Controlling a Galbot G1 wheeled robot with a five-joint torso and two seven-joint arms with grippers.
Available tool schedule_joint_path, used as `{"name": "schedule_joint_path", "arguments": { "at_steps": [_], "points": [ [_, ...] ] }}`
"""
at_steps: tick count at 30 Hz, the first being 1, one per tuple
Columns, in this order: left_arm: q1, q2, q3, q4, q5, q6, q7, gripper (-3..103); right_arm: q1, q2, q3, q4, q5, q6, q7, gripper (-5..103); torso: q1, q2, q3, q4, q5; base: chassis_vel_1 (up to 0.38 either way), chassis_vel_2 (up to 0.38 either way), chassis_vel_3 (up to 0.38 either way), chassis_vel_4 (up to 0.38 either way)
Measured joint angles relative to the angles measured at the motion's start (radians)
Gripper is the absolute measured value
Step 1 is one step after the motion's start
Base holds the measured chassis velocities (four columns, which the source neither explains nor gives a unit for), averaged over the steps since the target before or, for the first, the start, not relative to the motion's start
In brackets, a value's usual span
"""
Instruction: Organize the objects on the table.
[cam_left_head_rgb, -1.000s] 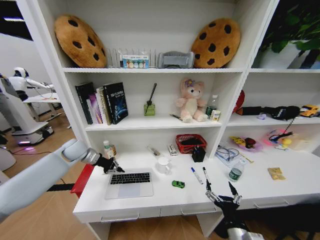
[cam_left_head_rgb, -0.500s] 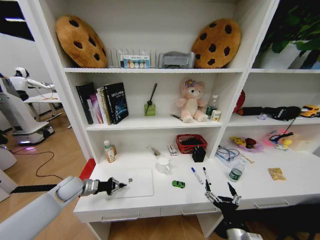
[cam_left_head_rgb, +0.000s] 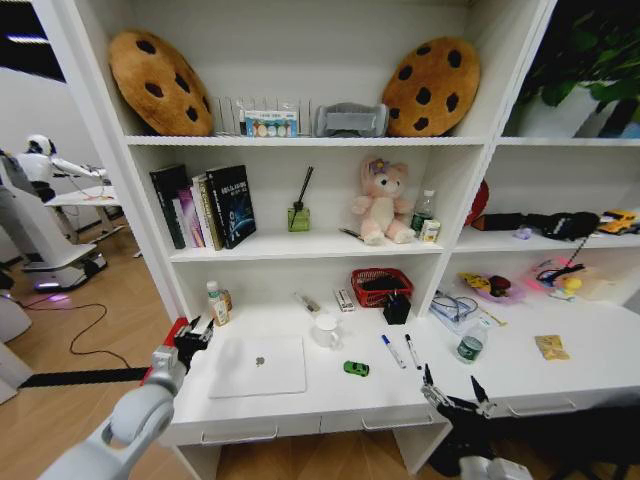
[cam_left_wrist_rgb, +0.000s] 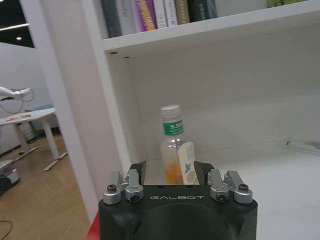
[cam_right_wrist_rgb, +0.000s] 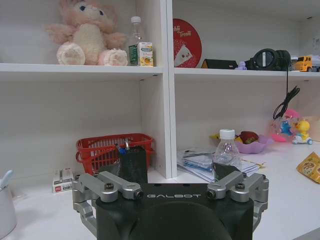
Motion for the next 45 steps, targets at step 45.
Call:
{"name": "schedule_joint_path", "arguments": {
  "at_steps": [45],
  "points": [
    [0.328, -0.268, -0.197, -0.292, 0.098, -0.019, 0.115, 100, 0.381, -0.612, -0.016, -0.481, 0.398, 0.117, -0.835, 100, 0.0, 0.0, 0.0, -0.0002, 0.0003, 0.0, 0.0, 0.0, 0.0]
  ]
}}
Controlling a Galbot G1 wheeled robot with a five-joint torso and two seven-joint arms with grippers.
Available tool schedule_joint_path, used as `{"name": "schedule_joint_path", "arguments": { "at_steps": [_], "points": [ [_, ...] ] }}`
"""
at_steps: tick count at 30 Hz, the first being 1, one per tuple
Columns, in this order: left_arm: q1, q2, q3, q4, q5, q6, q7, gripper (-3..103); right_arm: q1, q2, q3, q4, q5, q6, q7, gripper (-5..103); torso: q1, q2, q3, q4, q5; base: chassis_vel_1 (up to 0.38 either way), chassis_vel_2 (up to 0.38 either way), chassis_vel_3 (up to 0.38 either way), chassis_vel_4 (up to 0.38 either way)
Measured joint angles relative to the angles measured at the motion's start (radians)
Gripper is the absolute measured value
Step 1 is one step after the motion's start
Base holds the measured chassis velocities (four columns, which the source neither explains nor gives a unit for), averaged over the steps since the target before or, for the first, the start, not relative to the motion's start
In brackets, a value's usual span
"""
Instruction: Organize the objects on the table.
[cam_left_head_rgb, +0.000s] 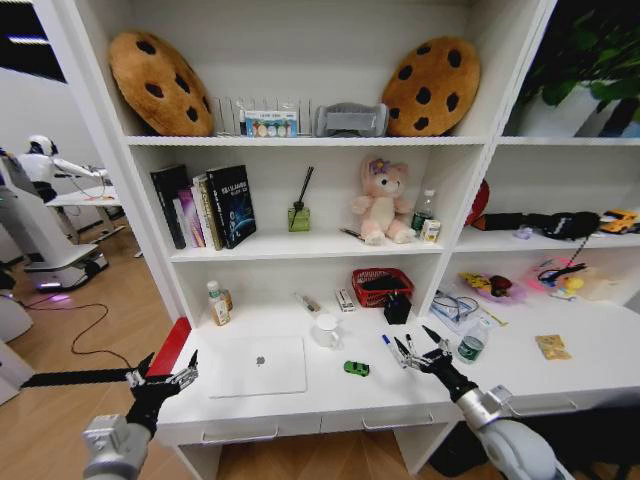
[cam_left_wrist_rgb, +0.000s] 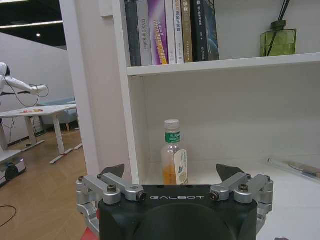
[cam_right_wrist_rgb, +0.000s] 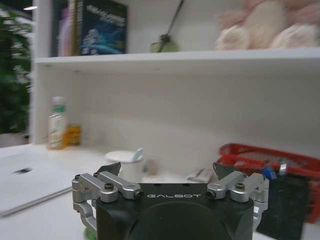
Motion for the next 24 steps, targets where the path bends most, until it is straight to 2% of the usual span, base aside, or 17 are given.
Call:
{"name": "schedule_joint_path", "arguments": {
  "at_steps": [2, 3, 5, 6, 7, 9, 11, 12, 15, 20, 24],
  "points": [
    [0.0, 0.0, 0.0, 0.0, 0.0, 0.0, 0.0, 100, 0.041, -0.052, -0.02, -0.084, 0.022, -0.02, -0.176, 100, 0.0, 0.0, 0.0, 0.0002, -0.0003, 0.0, 0.0, 0.0, 0.0],
    [0.0, 0.0, 0.0, 0.0, 0.0, 0.0, 0.0, 100, 0.041, -0.052, -0.02, -0.084, 0.022, -0.02, -0.176, 100, 0.0, 0.0, 0.0, 0.0002, -0.0003, 0.0, 0.0, 0.0, 0.0],
    [0.0, 0.0, 0.0, 0.0, 0.0, -0.001, 0.0, 100, 0.1, -0.08, -0.066, -0.167, 0.014, -0.019, -0.304, 100, 0.0, 0.0, 0.0, 0.0001, 0.0, 0.0, 0.0, 0.0, 0.0],
    [0.0, 0.0, 0.0, 0.0, 0.0, -0.001, 0.0, 100, 0.1, -0.08, -0.066, -0.167, 0.014, -0.019, -0.304, 100, 0.0, 0.0, 0.0, 0.0001, 0.0, 0.0, 0.0, 0.0, 0.0],
    [0.0, 0.0, 0.001, 0.001, 0.0, -0.001, 0.001, 100, 0.13, -0.088, -0.1, -0.2, 0.011, -0.013, -0.337, 100, 0.0, 0.0, 0.0, 0.0001, -0.0001, 0.0, 0.0, 0.0, 0.0],
    [0.0, 0.001, 0.001, 0.001, 0.0, -0.001, 0.001, 100, 0.161, -0.091, -0.136, -0.227, 0.007, -0.009, -0.352, 100, 0.0, 0.0, 0.0, 0.0001, -0.0001, 0.0, 0.0, 0.0, 0.0],
    [-0.001, 0.001, 0.001, 0.001, 0.0, -0.001, 0.001, 100, 0.239, -0.087, -0.219, -0.287, -0.013, 0.005, -0.358, 100, 0.0, 0.0, 0.0, 0.0, -0.0003, 0.0, 0.0, 0.0, 0.0],
    [-0.001, 0.001, 0.001, 0.001, 0.0, -0.001, 0.001, 100, 0.239, -0.087, -0.219, -0.287, -0.013, 0.005, -0.358, 100, 0.0, 0.0, 0.0, 0.0, -0.0003, 0.0, 0.0, 0.0, 0.0],
    [-0.001, 0.001, 0.001, 0.001, 0.0, -0.001, 0.001, 100, 0.395, -0.067, -0.355, -0.375, -0.053, 0.027, -0.34, 100, 0.0, 0.0, 0.0, 0.0006, -0.0002, 0.0, 0.0, 0.0, 0.0],
    [0.0, 0.001, 0.001, 0.001, 0.0, -0.001, 0.001, 100, 0.46, -0.058, -0.428, -0.411, -0.063, 0.035, -0.333, 100, 0.0, 0.0, 0.0, 0.0005, -0.0002, 0.0, 0.0, 0.0, 0.0],
    [-0.001, 0.001, 0.001, 0.002, 0.0, -0.001, 0.001, 100, 0.52, -0.046, -0.51, -0.455, -0.085, 0.048, -0.362, 100, 0.0, 0.0, 0.0, 0.0001, -0.0003, 0.0, 0.0, 0.0, 0.0]
  ]
}}
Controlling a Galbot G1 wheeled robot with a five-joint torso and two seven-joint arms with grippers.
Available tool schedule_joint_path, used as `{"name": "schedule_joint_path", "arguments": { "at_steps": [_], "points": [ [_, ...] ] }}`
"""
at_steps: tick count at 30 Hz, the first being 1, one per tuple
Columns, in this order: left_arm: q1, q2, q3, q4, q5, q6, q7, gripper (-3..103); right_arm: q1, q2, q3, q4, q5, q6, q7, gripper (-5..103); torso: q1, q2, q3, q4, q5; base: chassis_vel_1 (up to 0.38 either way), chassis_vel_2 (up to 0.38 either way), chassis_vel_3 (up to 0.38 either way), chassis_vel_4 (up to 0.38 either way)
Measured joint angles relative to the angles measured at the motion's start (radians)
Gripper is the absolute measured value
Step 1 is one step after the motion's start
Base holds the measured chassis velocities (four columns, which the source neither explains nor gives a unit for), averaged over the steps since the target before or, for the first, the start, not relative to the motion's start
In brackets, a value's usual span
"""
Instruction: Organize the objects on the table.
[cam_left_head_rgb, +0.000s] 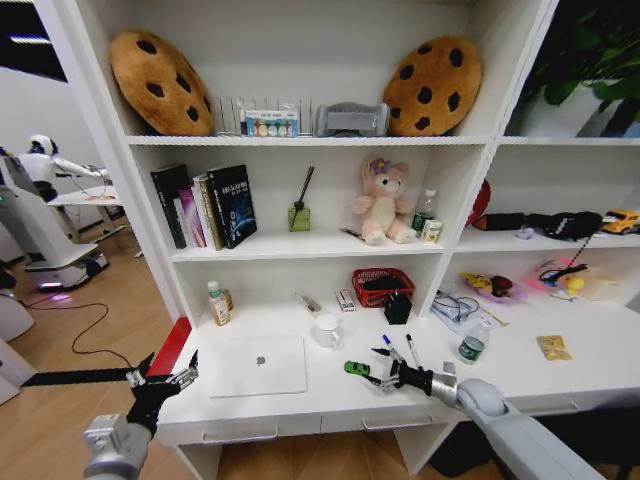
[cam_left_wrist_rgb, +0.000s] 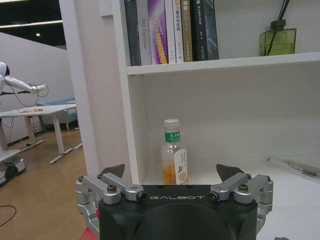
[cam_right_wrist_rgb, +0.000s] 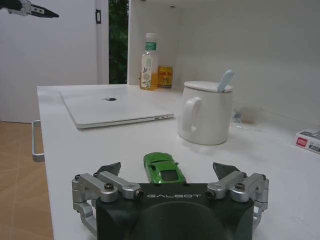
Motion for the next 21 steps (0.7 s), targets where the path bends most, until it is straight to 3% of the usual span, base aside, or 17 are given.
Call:
{"name": "schedule_joint_path", "arguments": {
  "at_steps": [8, 11, 13, 14, 16, 18, 19, 21],
  "points": [
    [0.0, 0.0, 0.0, 0.0, 0.0, 0.0, 0.0, 100, 0.071, 0.038, -0.055, -0.094, -0.026, 0.026, -0.021, 103, 0.0, 0.0, 0.0, 0.0, -0.0004, 0.0, 0.0, 0.0, 0.0],
    [0.0, 0.0, 0.0, 0.0, 0.0, 0.0, 0.0, 100, 0.079, 0.041, -0.06, -0.101, -0.026, 0.026, -0.025, 97, 0.0, 0.0, 0.0, -0.0001, -0.0004, 0.0, 0.0, 0.0, 0.0],
    [0.0, 0.0, 0.0, 0.0, 0.0, 0.0, 0.0, 100, 0.082, 0.05, -0.063, -0.11, -0.026, 0.031, -0.027, 87, 0.0, 0.0, 0.0, -0.0001, -0.0003, 0.0, 0.0, 0.0, 0.0],
    [0.0, 0.0, 0.0, 0.0, 0.0, 0.0, 0.0, 100, 0.082, 0.05, -0.063, -0.11, -0.026, 0.031, -0.027, 87, 0.0, 0.0, 0.0, -0.0001, -0.0003, 0.0, 0.0, 0.0, 0.0],
    [0.0, 0.0, 0.0, 0.0, 0.0, 0.0, 0.0, 100, 0.079, 0.057, -0.064, -0.111, -0.026, 0.035, -0.031, 71, 0.0, 0.0, 0.0, -0.0001, -0.0005, 0.0, 0.0, 0.0, 0.0],
    [0.0, 0.0, 0.0, 0.0, 0.0, 0.0, 0.0, 100, 0.077, 0.059, -0.064, -0.11, -0.026, 0.036, -0.032, 71, 0.0, 0.0, 0.0, -0.0002, -0.0005, 0.0, 0.0, 0.0, 0.0],
    [0.0, 0.0, 0.0, 0.0, 0.0, 0.0, 0.0, 100, 0.075, 0.061, -0.063, -0.109, -0.024, 0.036, -0.035, 60, 0.0, 0.0, 0.0, -0.0001, -0.0002, 0.0, 0.0, 0.0, 0.0],
    [0.0, 0.0, 0.0, 0.0, 0.0, 0.0, 0.0, 100, 0.073, 0.062, -0.063, -0.108, -0.02, 0.036, -0.036, 54, 0.0, 0.0, 0.0, 0.0001, 0.0, 0.0, 0.0, 0.0, 0.0]
  ]
}}
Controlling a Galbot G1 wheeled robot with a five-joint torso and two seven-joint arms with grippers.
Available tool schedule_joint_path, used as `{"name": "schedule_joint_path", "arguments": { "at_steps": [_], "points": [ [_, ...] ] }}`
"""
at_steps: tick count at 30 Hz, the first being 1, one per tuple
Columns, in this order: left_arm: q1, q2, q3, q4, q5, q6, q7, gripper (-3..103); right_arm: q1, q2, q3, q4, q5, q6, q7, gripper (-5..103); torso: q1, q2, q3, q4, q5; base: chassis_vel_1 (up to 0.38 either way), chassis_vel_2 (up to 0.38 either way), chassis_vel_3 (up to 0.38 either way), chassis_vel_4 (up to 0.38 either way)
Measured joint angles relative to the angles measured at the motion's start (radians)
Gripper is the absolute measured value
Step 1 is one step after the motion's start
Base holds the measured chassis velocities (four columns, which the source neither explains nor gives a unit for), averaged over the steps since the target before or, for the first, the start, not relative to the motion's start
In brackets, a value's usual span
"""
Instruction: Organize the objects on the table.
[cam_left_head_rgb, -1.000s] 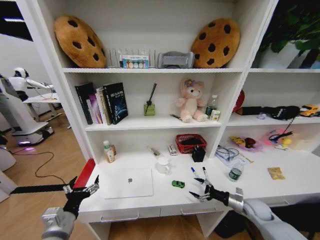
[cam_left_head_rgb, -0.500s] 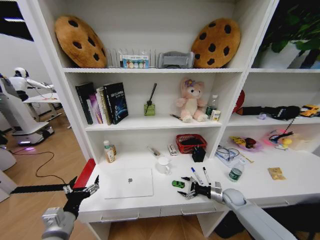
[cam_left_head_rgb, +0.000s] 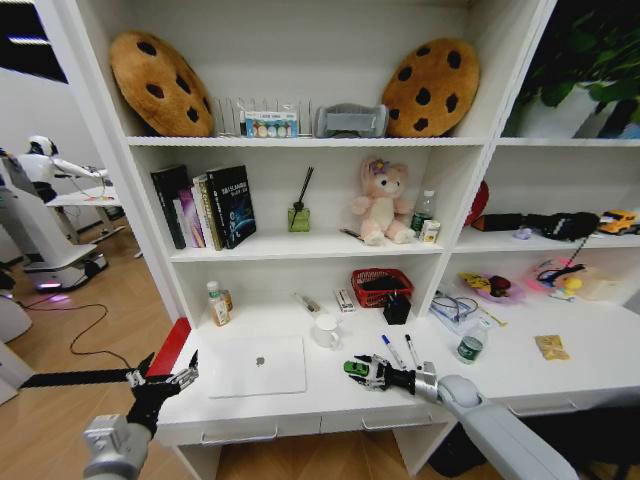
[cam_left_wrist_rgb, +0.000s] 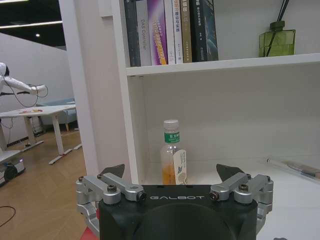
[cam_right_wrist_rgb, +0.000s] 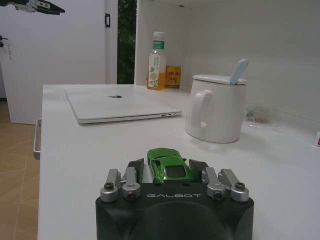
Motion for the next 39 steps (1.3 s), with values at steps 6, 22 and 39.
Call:
{"name": "schedule_joint_path", "arguments": {
  "at_steps": [6, 22, 39],
  "points": [
    [0.0, 0.0, 0.0, 0.0, 0.0, 0.0, 0.0, 100, -0.007, -0.002, 0.015, 0.015, 0.012, -0.009, -0.008, 37, 0.0, -0.001, 0.001, 0.0001, 0.0007, 0.0, 0.0, 0.0, 0.0],
    [0.0, 0.0, 0.0, 0.0, 0.0, 0.0, 0.0, 100, 0.046, -0.365, 0.225, 0.509, 0.466, -0.142, 0.133, 37, 0.0, 0.0, 0.0, -0.0001, -0.0004, 0.0, 0.0, 0.0, 0.0],
    [0.0, 0.0, 0.0, 0.0, 0.0, 0.0, 0.0, 100, 1.047, -0.073, -0.534, -0.132, 0.504, -0.191, 0.083, 37, 0.0, 0.0, 0.0, 0.0005, -0.0002, 0.0, 0.0, 0.0, 0.0]
  ]
}}
